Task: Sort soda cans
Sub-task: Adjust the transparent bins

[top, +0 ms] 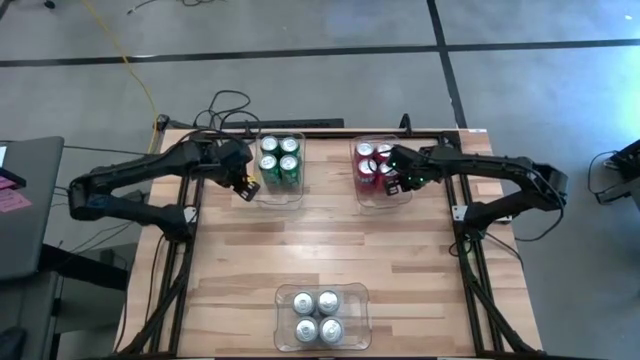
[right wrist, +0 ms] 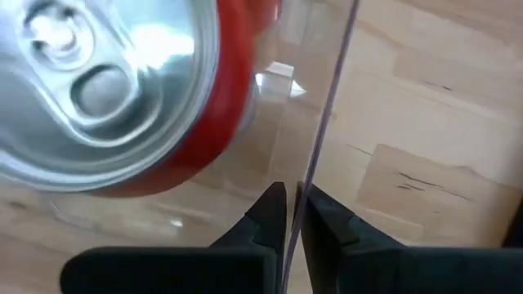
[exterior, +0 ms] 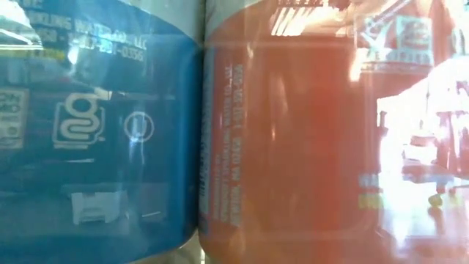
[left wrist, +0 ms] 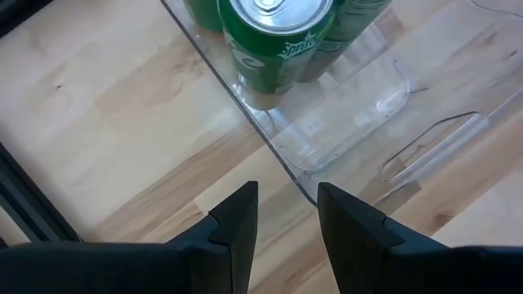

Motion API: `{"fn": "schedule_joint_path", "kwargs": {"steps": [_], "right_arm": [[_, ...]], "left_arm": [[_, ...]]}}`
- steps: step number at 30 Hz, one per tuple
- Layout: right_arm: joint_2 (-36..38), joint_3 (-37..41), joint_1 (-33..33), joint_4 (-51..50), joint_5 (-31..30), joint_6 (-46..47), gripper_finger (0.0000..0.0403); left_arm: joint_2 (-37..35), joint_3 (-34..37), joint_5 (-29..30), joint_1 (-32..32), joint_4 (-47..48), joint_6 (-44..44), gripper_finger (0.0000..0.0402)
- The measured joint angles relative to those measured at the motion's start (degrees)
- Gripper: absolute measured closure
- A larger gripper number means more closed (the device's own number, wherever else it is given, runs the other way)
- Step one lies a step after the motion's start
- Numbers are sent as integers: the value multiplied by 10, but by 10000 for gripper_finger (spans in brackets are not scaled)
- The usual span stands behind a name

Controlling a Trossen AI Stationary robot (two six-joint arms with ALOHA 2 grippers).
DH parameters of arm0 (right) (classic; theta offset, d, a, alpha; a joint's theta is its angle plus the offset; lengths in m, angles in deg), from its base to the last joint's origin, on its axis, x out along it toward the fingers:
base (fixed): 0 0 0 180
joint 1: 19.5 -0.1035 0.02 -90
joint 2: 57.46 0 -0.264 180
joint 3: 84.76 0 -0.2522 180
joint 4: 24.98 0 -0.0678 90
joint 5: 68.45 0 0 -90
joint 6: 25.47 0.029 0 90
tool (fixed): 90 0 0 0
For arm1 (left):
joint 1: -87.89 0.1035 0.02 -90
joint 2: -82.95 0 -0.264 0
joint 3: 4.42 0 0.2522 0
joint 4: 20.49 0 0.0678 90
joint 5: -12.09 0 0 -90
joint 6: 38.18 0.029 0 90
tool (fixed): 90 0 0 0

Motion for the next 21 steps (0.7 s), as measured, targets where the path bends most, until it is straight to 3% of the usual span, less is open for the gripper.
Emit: {"fn": "schedule_joint_path", "kwargs": {"steps": [13,21], "right_arm": [[44,37,13,-7,-11,44,349],[54,37,-29,-12,-2,93,349]], "left_arm": [[0,0,7,-4,-4,24,278],[0,0,7,-4,-8,58,278]]}}
